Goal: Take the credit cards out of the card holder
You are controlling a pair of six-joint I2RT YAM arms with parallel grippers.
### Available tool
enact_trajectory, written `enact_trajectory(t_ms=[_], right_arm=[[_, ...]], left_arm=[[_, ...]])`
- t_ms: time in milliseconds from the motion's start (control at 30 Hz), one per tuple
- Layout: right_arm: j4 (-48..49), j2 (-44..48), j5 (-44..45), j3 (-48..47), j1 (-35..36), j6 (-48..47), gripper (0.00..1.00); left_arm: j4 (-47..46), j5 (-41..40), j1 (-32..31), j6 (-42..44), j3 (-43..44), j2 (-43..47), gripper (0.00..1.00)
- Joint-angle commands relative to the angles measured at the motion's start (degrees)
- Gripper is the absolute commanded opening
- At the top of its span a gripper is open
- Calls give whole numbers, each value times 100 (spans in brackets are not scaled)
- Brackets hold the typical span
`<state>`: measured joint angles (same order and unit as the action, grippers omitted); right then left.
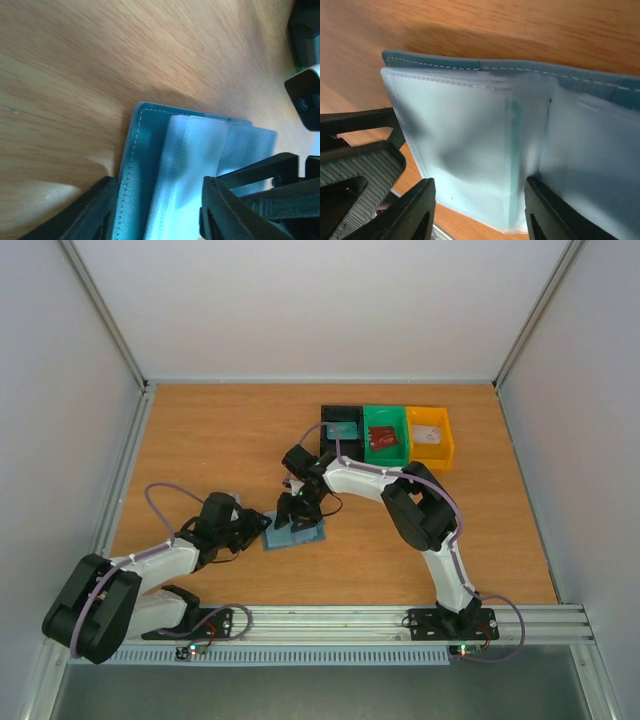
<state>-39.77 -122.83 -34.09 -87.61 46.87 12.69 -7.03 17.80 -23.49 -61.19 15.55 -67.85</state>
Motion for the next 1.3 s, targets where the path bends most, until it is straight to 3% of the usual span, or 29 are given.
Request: enact_trajectory(t_ms=[0,200,467,767,900,1067,1167,1267], right_arm=[[469,-222,-311,-31,47,209,46],[752,-166,-720,92,7,139,29],[1168,123,-947,431,-111,159,17],[1294,182,-943,429,-127,241,29],[442,561,-25,275,-126,-49,31],[-921,1322,1571,175,-139,-610,36],[-1784,1543,2387,247,-179,-838,43],[-2112,1675,2663,569,-329,-910,51]], left_arm=[[-430,-14,-42,43,-83,-105,41],[-501,-44,-42,33,-105,-139,17],[-817,84,-42,98,-112,-59,12],[-870,101,-60,147,-71,-4,18],[-530,-138,-60,108,-61,54,20],[-372,-250,-60,133,-53,167,29],[-207,-331,-60,118,-45,138,37],[-68,-372,-60,73,-51,90,48]])
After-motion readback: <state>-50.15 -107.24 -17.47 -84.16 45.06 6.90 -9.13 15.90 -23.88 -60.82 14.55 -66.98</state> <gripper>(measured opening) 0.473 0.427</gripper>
